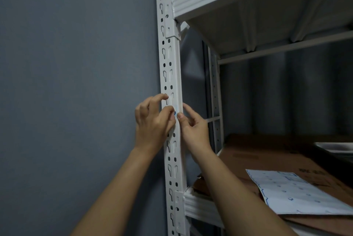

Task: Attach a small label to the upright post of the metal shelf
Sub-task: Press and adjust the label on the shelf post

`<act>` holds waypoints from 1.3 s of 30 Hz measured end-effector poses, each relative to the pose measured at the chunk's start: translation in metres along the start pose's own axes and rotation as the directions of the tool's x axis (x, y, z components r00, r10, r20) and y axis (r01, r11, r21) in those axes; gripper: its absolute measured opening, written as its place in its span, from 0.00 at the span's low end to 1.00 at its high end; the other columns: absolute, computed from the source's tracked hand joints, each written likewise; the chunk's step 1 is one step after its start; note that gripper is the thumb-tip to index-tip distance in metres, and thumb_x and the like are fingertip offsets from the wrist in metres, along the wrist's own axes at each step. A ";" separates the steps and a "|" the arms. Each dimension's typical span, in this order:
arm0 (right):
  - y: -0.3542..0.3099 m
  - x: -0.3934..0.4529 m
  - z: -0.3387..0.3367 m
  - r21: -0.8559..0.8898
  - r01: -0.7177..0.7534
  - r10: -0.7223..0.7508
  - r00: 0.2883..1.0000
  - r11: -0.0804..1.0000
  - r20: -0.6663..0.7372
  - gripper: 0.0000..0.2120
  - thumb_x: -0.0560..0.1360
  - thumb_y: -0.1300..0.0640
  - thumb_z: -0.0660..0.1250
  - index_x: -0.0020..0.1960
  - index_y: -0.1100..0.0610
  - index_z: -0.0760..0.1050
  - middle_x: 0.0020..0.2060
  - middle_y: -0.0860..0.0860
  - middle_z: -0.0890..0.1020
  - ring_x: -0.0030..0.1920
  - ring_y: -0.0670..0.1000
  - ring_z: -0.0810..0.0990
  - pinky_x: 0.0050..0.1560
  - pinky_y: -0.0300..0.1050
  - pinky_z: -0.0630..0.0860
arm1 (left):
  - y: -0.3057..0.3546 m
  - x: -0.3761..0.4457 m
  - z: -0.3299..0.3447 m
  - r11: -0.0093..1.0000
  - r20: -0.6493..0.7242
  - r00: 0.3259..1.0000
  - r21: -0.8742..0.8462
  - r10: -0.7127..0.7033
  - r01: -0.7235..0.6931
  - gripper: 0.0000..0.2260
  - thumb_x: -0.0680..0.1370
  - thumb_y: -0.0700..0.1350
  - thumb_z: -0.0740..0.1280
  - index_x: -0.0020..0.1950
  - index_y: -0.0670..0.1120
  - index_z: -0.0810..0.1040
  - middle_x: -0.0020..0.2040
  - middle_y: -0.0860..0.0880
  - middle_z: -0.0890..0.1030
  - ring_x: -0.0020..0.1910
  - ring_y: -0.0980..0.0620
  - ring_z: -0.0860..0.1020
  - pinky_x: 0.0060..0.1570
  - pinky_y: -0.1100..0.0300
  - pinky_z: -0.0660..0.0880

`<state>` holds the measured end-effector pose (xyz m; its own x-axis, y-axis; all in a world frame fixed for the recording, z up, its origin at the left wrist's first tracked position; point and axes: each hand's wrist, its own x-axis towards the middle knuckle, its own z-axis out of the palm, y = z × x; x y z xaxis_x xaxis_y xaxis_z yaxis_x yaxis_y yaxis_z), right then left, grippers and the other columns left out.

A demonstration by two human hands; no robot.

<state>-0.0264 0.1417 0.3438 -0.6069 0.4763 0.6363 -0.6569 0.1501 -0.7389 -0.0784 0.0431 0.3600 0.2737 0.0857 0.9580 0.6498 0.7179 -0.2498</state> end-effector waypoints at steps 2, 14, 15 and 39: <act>-0.001 -0.001 0.000 0.002 0.003 -0.003 1.000 1.000 0.007 0.17 0.78 0.58 0.65 0.66 0.47 0.74 0.46 0.49 0.85 0.49 0.47 0.83 0.58 0.50 0.78 | 0.001 -0.001 -0.001 0.999 0.028 0.999 -0.040 -0.032 0.033 0.07 0.73 0.45 0.64 0.41 0.44 0.80 0.59 0.49 0.68 0.57 0.46 0.65 0.53 0.54 0.61; -0.006 -0.004 -0.001 0.025 0.000 0.000 1.000 1.000 0.027 0.18 0.78 0.58 0.65 0.67 0.49 0.73 0.48 0.50 0.85 0.49 0.46 0.84 0.55 0.46 0.80 | -0.003 0.006 -0.005 0.949 0.056 0.959 -0.139 -0.277 0.282 0.07 0.74 0.46 0.65 0.45 0.44 0.81 0.58 0.45 0.74 0.56 0.46 0.66 0.54 0.57 0.61; -0.007 -0.004 -0.002 0.027 -0.001 0.001 1.000 1.000 0.030 0.18 0.78 0.58 0.65 0.67 0.49 0.73 0.48 0.49 0.85 0.49 0.46 0.84 0.56 0.47 0.80 | -0.004 0.007 -0.006 0.949 0.058 0.959 -0.138 -0.277 0.282 0.07 0.74 0.46 0.65 0.46 0.45 0.81 0.57 0.44 0.74 0.56 0.46 0.66 0.54 0.58 0.61; -0.005 -0.004 0.000 -0.012 0.016 -0.016 1.000 1.000 -0.005 0.17 0.79 0.58 0.65 0.67 0.49 0.73 0.48 0.46 0.83 0.50 0.43 0.82 0.57 0.41 0.78 | 0.004 0.001 -0.004 0.988 0.138 0.981 -0.052 -0.134 0.143 0.08 0.74 0.48 0.64 0.41 0.46 0.80 0.56 0.45 0.77 0.56 0.47 0.66 0.51 0.56 0.61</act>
<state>-0.0207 0.1392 0.3454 -0.5940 0.4784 0.6468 -0.6612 0.1677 -0.7312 -0.0723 0.0431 0.3597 0.0837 0.0827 0.9931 0.7185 0.6855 -0.1176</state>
